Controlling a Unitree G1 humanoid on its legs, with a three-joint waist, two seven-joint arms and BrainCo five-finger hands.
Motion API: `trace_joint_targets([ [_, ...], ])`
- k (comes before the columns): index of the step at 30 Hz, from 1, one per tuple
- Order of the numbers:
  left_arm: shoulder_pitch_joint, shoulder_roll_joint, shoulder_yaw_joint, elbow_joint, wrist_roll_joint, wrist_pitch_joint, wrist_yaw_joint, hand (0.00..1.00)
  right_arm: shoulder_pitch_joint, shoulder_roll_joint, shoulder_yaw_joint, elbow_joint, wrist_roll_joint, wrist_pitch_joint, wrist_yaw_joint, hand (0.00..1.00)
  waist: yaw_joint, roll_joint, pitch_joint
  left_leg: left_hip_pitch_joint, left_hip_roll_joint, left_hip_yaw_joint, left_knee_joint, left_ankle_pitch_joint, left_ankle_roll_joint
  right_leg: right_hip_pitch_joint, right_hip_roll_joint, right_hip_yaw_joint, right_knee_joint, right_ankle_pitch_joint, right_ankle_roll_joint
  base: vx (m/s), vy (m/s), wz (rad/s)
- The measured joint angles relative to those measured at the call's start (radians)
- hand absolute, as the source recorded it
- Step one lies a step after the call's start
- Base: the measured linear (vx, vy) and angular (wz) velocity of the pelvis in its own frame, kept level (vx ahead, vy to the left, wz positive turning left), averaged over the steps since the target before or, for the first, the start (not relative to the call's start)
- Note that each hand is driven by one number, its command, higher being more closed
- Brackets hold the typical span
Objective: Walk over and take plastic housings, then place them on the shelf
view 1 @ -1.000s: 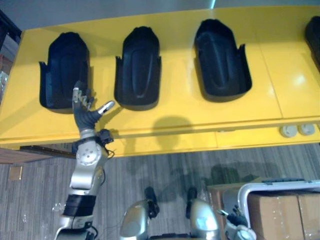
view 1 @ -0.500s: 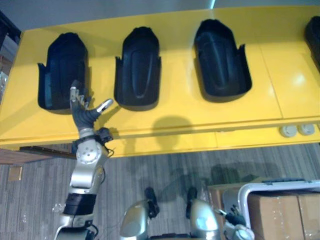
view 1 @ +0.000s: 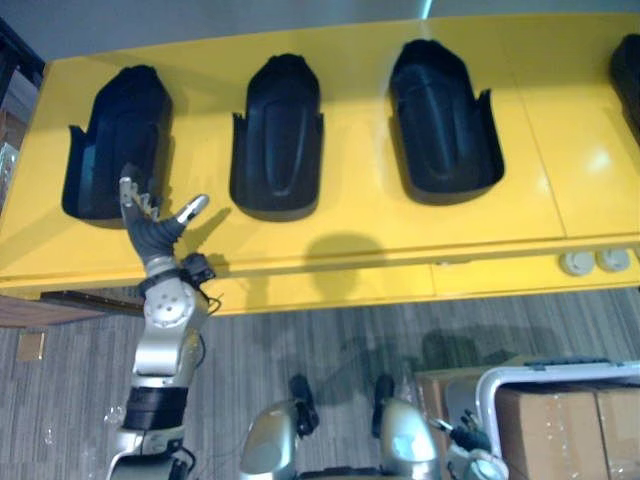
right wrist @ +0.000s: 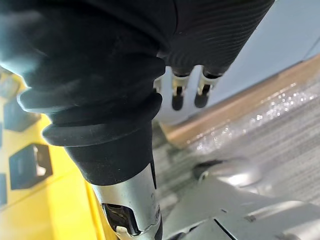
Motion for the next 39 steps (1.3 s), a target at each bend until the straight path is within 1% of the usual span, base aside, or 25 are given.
trace_joint_targets([
  [1,0.0,0.0,0.0,-0.001,0.0,-0.021,-0.013,0.0,0.0,0.003,0.0,0.0,0.0,0.0,0.0,0.0,0.0,0.0,0.0,0.0,0.0,0.0,0.0,0.0,0.0,0.0,0.0,0.0,0.0,0.0,0.0,0.0,0.0,0.0],
  [2,0.0,0.0,0.0,-0.001,-0.001,-0.03,-0.02,0.0,0.0,0.003,0.0,0.0,0.0,0.0,0.0,0.0,0.0,0.0,0.0,0.0,0.0,-0.001,0.0,0.0,0.0,0.001,0.0,-0.001,-0.001,0.0,0.0,0.0,0.0,0.0],
  [4,0.0,0.0,-0.002,-0.012,-0.003,-0.076,-0.055,0.0,0.0,0.006,0.0,0.001,0.0,-0.001,0.0,0.0,0.0,0.0,0.0,0.001,0.0,-0.001,0.0,0.0,0.0,0.003,0.0,-0.001,-0.002,0.0,0.0,0.0,0.0,0.0],
  [5,0.0,0.0,-0.003,-0.021,-0.004,-0.086,-0.067,0.0,0.0,0.006,0.0,0.001,0.0,-0.001,-0.001,0.0,0.0,0.0,0.0,0.002,-0.001,-0.002,0.0,0.0,0.0,0.005,0.0,-0.002,-0.003,0.0,0.0,0.0,0.0,0.0],
  [8,0.0,0.0,-0.016,-0.089,-0.016,-0.154,-0.136,0.0,0.001,0.008,-0.002,0.01,-0.001,-0.001,-0.003,0.0,0.001,0.002,-0.001,0.013,-0.001,-0.004,-0.003,0.0,0.0,0.023,0.002,-0.004,-0.016,0.001,0.002,0.0,0.0,0.01],
  [10,0.0,0.0,-0.027,-0.141,-0.062,-0.196,-0.196,0.0,0.002,0.009,-0.005,0.016,-0.002,0.0,-0.006,0.0,0.002,0.007,-0.01,0.022,-0.001,-0.004,-0.007,-0.002,-0.001,0.035,0.002,-0.005,-0.025,0.002,0.003,0.0,0.0,0.0],
  [11,0.0,-0.001,-0.041,-0.165,-0.1,-0.218,-0.233,0.0,0.003,0.011,-0.022,0.025,-0.003,0.001,-0.012,0.0,0.003,0.015,-0.02,0.022,-0.003,-0.004,-0.011,-0.002,-0.001,0.04,0.002,-0.006,-0.036,0.006,0.007,0.0,0.0,0.0],
  [13,0.006,-0.004,-0.057,-0.203,-0.14,-0.237,-0.275,0.0,0.004,0.011,-0.042,0.047,-0.003,0.007,-0.022,0.0,0.003,0.027,-0.029,0.049,-0.008,-0.003,-0.028,-0.001,-0.001,0.07,0.002,-0.007,-0.062,0.014,0.012,0.04,0.01,-0.02],
  [15,0.023,-0.005,-0.057,-0.236,-0.14,-0.251,-0.281,0.0,0.027,0.013,-0.054,0.058,-0.004,0.018,-0.022,0.0,0.004,0.035,-0.065,0.073,-0.016,-0.001,-0.053,-0.001,-0.001,0.094,0.002,-0.008,-0.088,0.017,0.016,0.07,0.016,-0.03],
  [16,0.036,-0.007,-0.054,-0.257,-0.141,-0.268,-0.281,0.0,0.046,0.017,-0.073,0.075,-0.004,0.019,-0.022,0.0,0.005,0.041,-0.103,0.079,-0.02,-0.002,-0.073,-0.001,-0.001,0.106,0.001,-0.015,-0.112,0.022,0.019,0.1,0.012,0.04],
  [17,0.053,-0.01,-0.046,-0.288,-0.147,-0.278,-0.28,0.0,0.062,0.019,-0.083,0.094,-0.004,0.023,-0.023,0.0,0.007,0.042,-0.142,0.091,-0.026,-0.003,-0.092,0.002,-0.004,0.121,0.001,-0.022,-0.137,0.028,0.021,0.14,0.009,0.07],
  [20,0.085,-0.031,-0.011,-0.341,-0.16,-0.292,-0.266,0.0,0.084,0.03,-0.115,0.127,-0.003,0.041,-0.026,0.0,0.013,0.039,-0.2,0.132,-0.037,-0.005,-0.128,0.005,-0.005,0.17,0.0,-0.031,-0.184,0.034,0.026,0.16,0.015,0.04],
  [21,0.104,-0.05,0.024,-0.358,-0.157,-0.299,-0.248,0.0,0.09,0.033,-0.122,0.142,-0.003,0.044,-0.029,0.0,0.023,0.039,-0.228,0.147,-0.04,-0.003,-0.146,0.005,-0.006,0.183,0.001,-0.032,-0.196,0.034,0.026,0.14,0.015,0.01],
  [22,0.118,-0.059,0.059,-0.369,-0.134,-0.293,-0.206,0.0,0.09,0.035,-0.137,0.156,-0.002,0.05,-0.035,0.0,0.032,0.039,-0.243,0.161,-0.041,-0.004,-0.155,0.005,-0.006,0.196,0.001,-0.034,-0.201,0.034,0.026,0.13,0.015,0.02],
  [23,0.131,-0.061,0.084,-0.371,-0.119,-0.287,-0.184,0.0,0.09,0.035,-0.143,0.16,-0.002,0.055,-0.037,0.0,0.033,0.038,-0.251,0.163,-0.041,-0.006,-0.162,0.006,-0.007,0.201,0.001,-0.036,-0.204,0.035,0.025,0.09,0.012,0.09],
  [25,0.201,-0.062,0.191,-0.362,-0.077,-0.229,-0.064,0.0,0.089,0.038,-0.16,0.174,0.0,0.084,-0.035,0.0,0.045,0.033,-0.293,0.18,-0.041,-0.009,-0.192,0.014,-0.014,0.209,0.003,-0.05,-0.216,0.042,0.02,0.09,0.009,0.09],
  [27,0.226,-0.062,0.26,-0.317,-0.075,-0.194,0.01,0.0,0.089,0.039,-0.18,0.186,0.001,0.103,-0.025,0.0,0.059,0.027,-0.31,0.182,-0.042,-0.017,-0.2,0.017,-0.015,0.217,0.004,-0.058,-0.224,0.043,0.02,0.08,-0.008,0.17],
  [28,0.242,-0.062,0.331,-0.239,-0.069,-0.15,0.081,0.0,0.088,0.039,-0.2,0.198,0.002,0.128,-0.018,0.0,0.065,0.023,-0.314,0.198,-0.044,-0.036,-0.215,0.025,-0.015,0.238,0.006,-0.071,-0.231,0.049,0.019,0.05,-0.009,0.31],
  [30,0.27,-0.061,0.407,-0.143,-0.052,-0.106,0.133,0.0,0.088,0.038,-0.21,0.205,0.002,0.149,-0.013,0.0,0.073,0.019,-0.331,0.203,-0.043,-0.049,-0.231,0.036,-0.015,0.242,0.009,-0.09,-0.232,0.058,0.01,0.03,-0.008,0.24],
  [32,0.299,-0.019,0.48,0.086,-0.053,-0.049,0.193,0.0,0.082,0.038,-0.22,0.205,0.002,0.175,0.006,0.0,0.1,0.011,-0.338,0.229,-0.039,-0.051,-0.263,0.05,-0.017,0.257,0.019,-0.109,-0.237,0.07,0.0,-0.01,-0.021,0.08],
  [33,0.309,0.0,0.499,0.184,-0.071,-0.022,0.195,0.0,0.079,0.039,-0.22,0.205,0.002,0.184,0.01,0.0,0.105,0.004,-0.344,0.231,-0.04,-0.056,-0.271,0.054,-0.016,0.26,0.02,-0.115,-0.239,0.072,-0.001,-0.03,-0.028,0.14],
  [35,0.347,0.044,0.515,0.426,-0.167,0.019,0.136,0.0,0.071,0.039,-0.22,0.206,0.001,0.201,0.027,0.0,0.111,-0.015,-0.364,0.233,-0.043,-0.059,-0.286,0.063,-0.018,0.26,0.02,-0.117,-0.245,0.076,0.003,-0.03,-0.024,0.08],
  [36,0.361,0.05,0.516,0.49,-0.191,0.03,0.116,0.0,0.066,0.039,-0.221,0.207,0.0,0.206,0.029,0.0,0.112,-0.018,-0.367,0.233,-0.043,-0.059,-0.286,0.064,-0.018,0.26,0.02,-0.117,-0.245,0.076,0.003,-0.04,-0.02,0.01],
  [38,0.406,0.054,0.515,0.745,-0.296,0.069,0.018,0.0,0.047,0.039,-0.227,0.219,-0.001,0.221,0.043,0.0,0.112,-0.031,-0.375,0.238,-0.046,-0.06,-0.292,0.071,-0.018,0.263,0.018,-0.128,-0.245,0.077,0.006,-0.05,-0.024,0.02],
  [39,0.415,0.053,0.514,0.799,-0.309,0.087,-0.011,0.0,0.044,0.039,-0.229,0.225,-0.001,0.222,0.047,0.0,0.113,-0.034,-0.377,0.243,-0.047,-0.06,-0.3,0.076,-0.017,0.264,0.018,-0.137,-0.245,0.078,0.006,-0.07,-0.03,0.01],
])
